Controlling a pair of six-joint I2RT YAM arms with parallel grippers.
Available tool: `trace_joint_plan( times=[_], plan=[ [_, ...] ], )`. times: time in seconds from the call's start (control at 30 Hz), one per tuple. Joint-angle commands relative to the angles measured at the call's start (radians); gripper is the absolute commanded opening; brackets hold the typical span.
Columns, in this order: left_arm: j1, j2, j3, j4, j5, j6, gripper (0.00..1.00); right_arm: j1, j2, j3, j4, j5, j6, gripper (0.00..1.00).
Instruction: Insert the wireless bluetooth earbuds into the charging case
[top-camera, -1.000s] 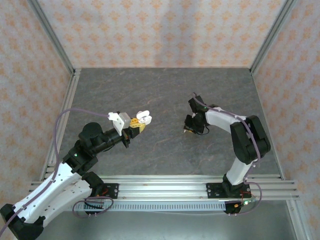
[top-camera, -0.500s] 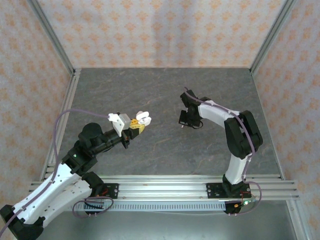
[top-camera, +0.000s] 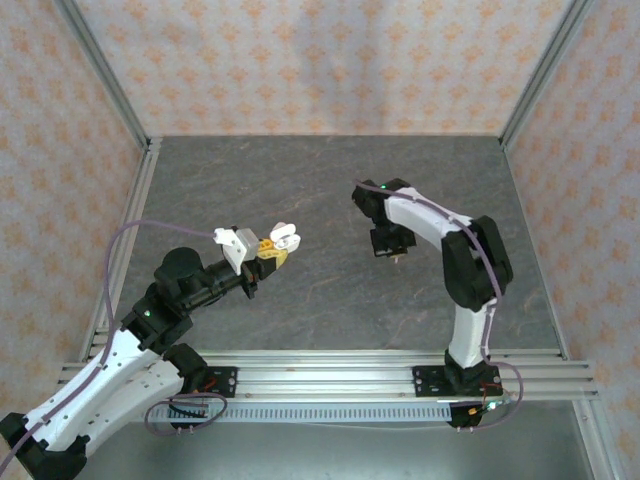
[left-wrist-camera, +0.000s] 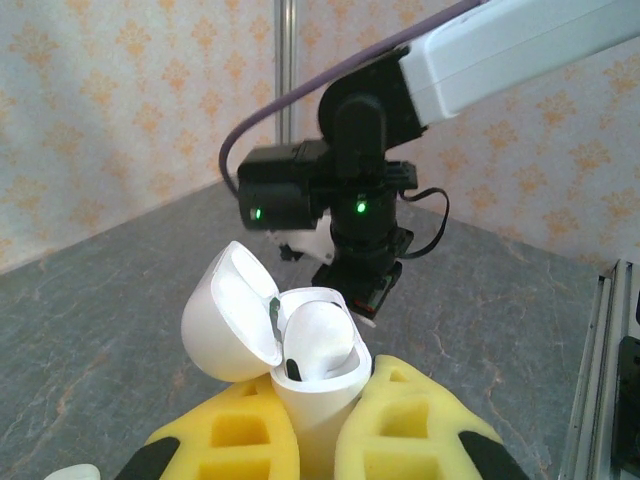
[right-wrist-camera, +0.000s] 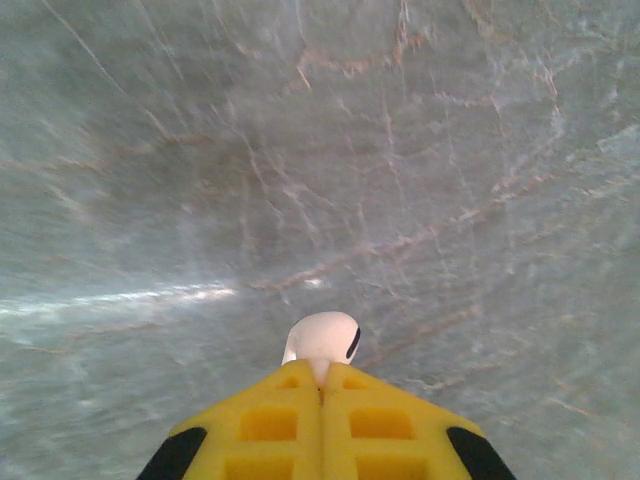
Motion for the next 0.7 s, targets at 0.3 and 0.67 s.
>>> trace_joint_plan(
  times=[0.3, 0.67],
  plan=[
    [-0.003, -0.028, 0.055, -0.035, -0.032, 0.038, 0.0, 0.152, 0.287, 0.14, -0.173, 0.131, -0.018, 0.11],
    [-0.003, -0.029, 0.056, -0.038, -0.036, 0.042, 0.0, 0.197, 0.226, 0.155, -0.114, -0.039, 0.007, 0.33]
  ],
)
